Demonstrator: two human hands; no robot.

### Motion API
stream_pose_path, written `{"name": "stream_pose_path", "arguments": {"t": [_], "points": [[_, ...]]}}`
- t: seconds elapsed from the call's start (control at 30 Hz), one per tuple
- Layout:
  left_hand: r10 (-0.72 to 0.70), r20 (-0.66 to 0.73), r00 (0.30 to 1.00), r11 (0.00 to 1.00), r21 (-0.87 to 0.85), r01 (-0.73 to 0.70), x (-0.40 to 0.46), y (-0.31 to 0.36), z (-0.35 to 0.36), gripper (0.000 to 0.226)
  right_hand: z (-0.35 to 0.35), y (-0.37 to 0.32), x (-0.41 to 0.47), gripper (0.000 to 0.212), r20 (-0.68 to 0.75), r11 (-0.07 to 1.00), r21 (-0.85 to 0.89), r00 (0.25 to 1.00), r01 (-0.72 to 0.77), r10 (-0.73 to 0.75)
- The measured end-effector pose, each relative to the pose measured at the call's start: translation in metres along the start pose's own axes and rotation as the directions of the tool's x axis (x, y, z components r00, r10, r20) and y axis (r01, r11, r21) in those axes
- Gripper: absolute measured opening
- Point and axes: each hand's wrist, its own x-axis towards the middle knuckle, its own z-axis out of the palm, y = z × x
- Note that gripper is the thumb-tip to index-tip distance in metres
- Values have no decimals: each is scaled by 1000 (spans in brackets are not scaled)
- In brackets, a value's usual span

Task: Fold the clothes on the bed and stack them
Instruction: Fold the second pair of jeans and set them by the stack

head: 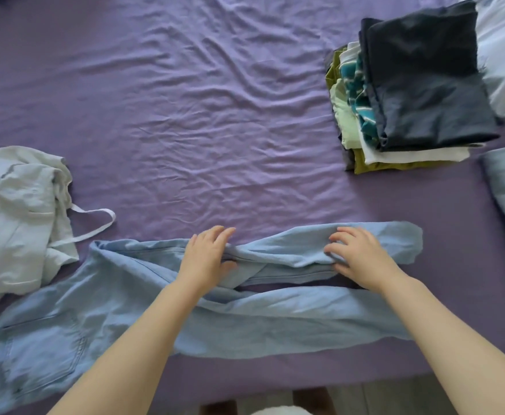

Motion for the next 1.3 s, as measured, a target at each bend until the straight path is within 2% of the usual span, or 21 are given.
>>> {"name": "stream_pose_path", "arguments": {"t": [0.1,0.17,0.23,0.3,0.37,0.43,0.5,0.57,0.6,0.67,0.73,0.8,0.83,0.93,1.0,1.13,1.2,1.23,1.3], "points": [[12,-126,992,999,-48,-18,12,-2,-13,27,-2,5,0,7,-89,990,27,986,-137,139],[-33,-256,966,990,-142,-4,24,-3,-24,13,-8,10,11,5,-258,972,31,938,-232,232],[-159,-341,926,975,-202,92,40,-5,-35,12,-20,13,29,10,-446,962,-41,866,-271,225],[-288,-337,896,952,-201,230,57,-5,-43,16,-32,18,46,20,-501,948,-49,829,-315,249],[-351,-296,889,934,-177,310,63,2,-41,22,-37,22,50,42,-417,925,-11,842,-381,342],[-350,-302,887,933,-193,302,59,23,-37,29,-30,27,36,61,-338,894,-10,842,-449,419],[-213,-390,896,968,-209,140,51,54,-29,27,-20,33,17,74,-288,873,-10,838,-487,464],[41,-449,892,977,-168,-129,36,89,-15,18,-9,39,3,81,-146,854,0,845,-520,514],[157,-440,884,958,-151,-245,28,107,-7,13,-2,41,-2,83,-61,845,10,844,-534,534],[284,-353,892,916,-175,-361,13,138,10,9,10,45,-11,87,4,823,45,824,-567,567],[303,-244,921,893,-264,-364,5,162,25,13,15,45,-18,89,2,746,90,749,-660,662],[281,-154,947,899,-304,-316,2,177,37,28,17,45,-22,90,-26,628,198,637,-753,771],[264,-99,959,909,-307,-282,2,181,39,36,19,46,-24,87,-30,592,265,607,-761,794],[268,13,963,924,-286,-253,3,187,39,47,18,53,-25,72,12,511,574,631,-639,776],[308,74,948,929,-239,-283,3,192,39,48,14,58,-26,65,-5,488,685,666,-541,746],[355,220,909,931,-174,-322,0,211,41,58,7,69,-34,61,-55,529,719,722,-450,689],[379,235,895,925,-141,-354,-2,222,37,47,7,76,-40,64,-37,530,700,717,-478,696],[391,217,895,917,-171,-359,-3,225,33,40,6,79,-44,65,-38,536,692,718,-482,695],[438,186,879,865,-355,-356,-7,227,20,31,6,80,-52,65,-62,569,687,744,-452,665]]}}
